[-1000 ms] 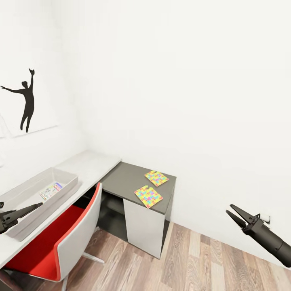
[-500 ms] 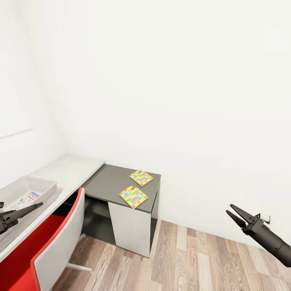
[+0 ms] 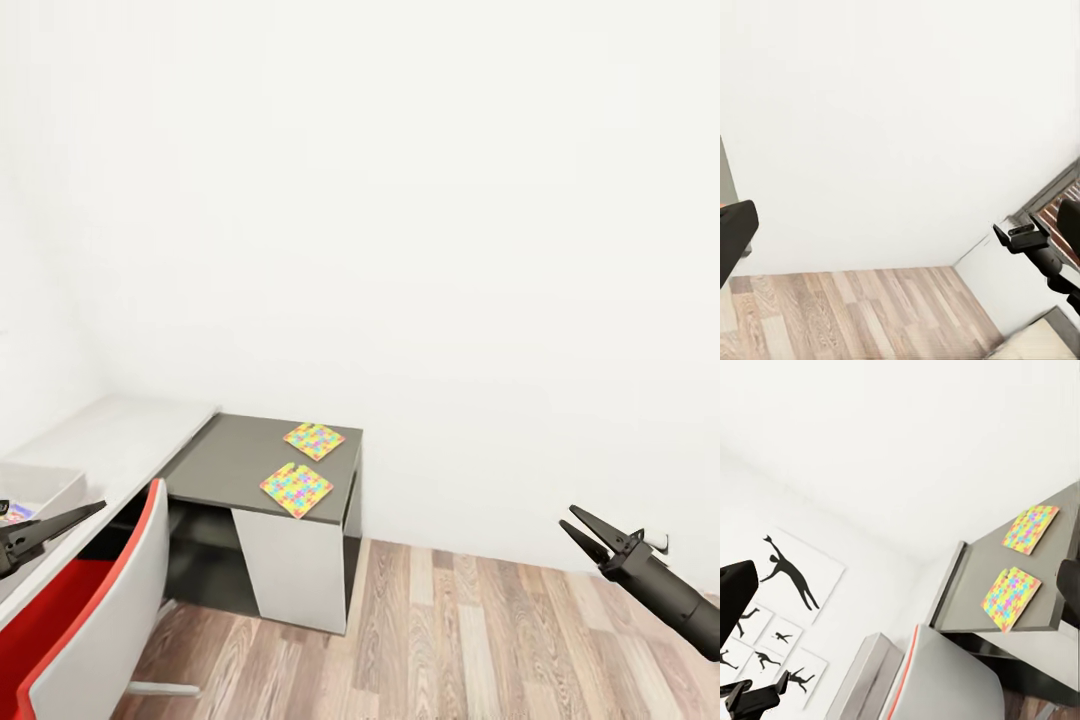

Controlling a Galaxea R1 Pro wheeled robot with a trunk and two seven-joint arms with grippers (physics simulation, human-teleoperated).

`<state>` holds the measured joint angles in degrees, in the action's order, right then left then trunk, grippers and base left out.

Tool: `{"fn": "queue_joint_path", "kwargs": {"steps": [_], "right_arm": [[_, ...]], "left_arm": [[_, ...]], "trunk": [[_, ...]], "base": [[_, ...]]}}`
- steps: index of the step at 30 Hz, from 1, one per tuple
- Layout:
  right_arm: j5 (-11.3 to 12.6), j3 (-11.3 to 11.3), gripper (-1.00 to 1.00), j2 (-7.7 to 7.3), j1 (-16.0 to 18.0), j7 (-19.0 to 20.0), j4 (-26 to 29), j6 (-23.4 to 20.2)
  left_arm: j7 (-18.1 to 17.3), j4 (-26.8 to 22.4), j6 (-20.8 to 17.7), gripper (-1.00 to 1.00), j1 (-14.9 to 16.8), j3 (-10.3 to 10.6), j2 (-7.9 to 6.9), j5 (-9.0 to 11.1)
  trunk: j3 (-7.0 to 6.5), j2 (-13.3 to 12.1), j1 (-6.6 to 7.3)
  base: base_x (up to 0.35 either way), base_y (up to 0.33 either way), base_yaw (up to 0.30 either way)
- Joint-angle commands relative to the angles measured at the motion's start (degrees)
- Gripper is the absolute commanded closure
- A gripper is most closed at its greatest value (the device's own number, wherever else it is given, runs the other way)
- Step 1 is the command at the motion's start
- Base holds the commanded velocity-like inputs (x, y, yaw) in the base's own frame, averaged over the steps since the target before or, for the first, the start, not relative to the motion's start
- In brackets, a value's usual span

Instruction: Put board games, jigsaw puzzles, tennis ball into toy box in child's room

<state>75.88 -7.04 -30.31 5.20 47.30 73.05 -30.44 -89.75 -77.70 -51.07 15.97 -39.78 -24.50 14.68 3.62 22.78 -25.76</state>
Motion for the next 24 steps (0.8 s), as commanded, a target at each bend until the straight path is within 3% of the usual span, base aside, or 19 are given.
{"fn": "queue_joint_path", "kwargs": {"steps": [1, 8, 24], "right_arm": [[0.41, 0.01, -1.00, -0.01, 0.07, -0.04, 0.00, -0.43], [0.42, 0.01, -1.00, -0.01, 0.07, -0.02, -0.01, -0.42], [0.41, 0.07, -1.00, -0.01, 0.07, -0.08, 0.03, -0.41]], "left_arm": [[-0.25, 0.00, -0.61, -1.00, 0.03, -0.03, -0.02, -0.03], [-0.25, 0.00, -0.61, -1.00, 0.03, -0.03, -0.02, -0.06], [-0.25, -0.03, -0.53, -1.00, 0.03, -0.03, -0.02, -0.03]], "trunk": [[0.14, 0.14, -0.03], [0.14, 0.14, -0.03], [0.14, 0.14, -0.03]], "base": [[-0.128, 0.194, -0.277], [-0.078, 0.116, -0.277], [-0.092, 0.007, -0.277]]}}
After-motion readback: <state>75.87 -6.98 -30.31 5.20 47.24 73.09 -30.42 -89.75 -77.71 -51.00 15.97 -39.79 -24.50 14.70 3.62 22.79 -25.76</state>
